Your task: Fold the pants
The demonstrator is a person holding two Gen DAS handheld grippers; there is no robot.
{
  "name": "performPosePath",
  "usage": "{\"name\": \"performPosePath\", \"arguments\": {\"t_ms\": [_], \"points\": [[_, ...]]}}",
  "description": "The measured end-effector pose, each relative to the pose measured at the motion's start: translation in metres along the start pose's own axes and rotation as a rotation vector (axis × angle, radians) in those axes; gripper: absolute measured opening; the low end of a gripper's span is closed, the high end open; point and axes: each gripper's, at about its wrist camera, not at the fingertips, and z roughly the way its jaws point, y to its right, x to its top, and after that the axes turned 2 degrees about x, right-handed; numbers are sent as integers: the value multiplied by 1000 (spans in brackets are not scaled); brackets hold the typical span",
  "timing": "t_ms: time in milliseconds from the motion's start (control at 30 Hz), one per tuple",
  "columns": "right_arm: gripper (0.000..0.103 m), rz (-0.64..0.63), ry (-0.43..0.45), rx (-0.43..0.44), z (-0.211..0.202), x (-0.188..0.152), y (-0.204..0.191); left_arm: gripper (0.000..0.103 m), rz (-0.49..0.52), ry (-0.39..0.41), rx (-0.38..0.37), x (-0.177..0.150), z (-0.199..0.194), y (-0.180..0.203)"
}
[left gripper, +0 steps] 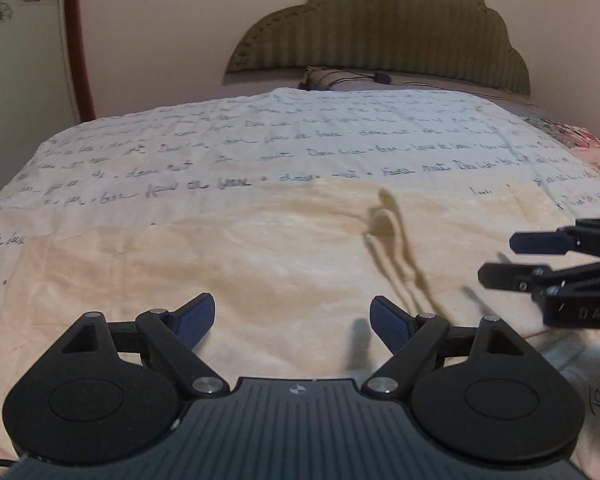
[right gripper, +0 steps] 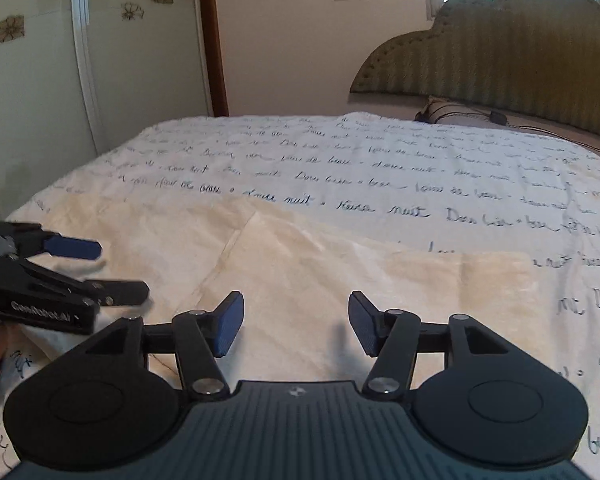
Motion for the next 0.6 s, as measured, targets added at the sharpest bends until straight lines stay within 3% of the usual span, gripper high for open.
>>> {"name": "performPosePath", "arguments": {"t_ms": [100,200,333,400,500,600], "points": [[57,-66,-79,-21,20,-13,-22,88,-23,-7,47,-6,-4,-20],[57,-136,-81,-63,13,-21,-37,88,-43,-9,79,-11,-7,-39],[59,-73,3,-63,1,-5,-35,88,-82,-10,98,-15,-9,-56],[70,-42,13,-38,3,-2,-35,89,-91,-12,103,-17,-11,-60],[73,-95,-68,-28,19,-10,-44,92,-82,-13,109,-20,-12,-64],[73,-143,-89,-5,18,-20,-56,94,-69,-11,120,-24,-12,-66]]}}
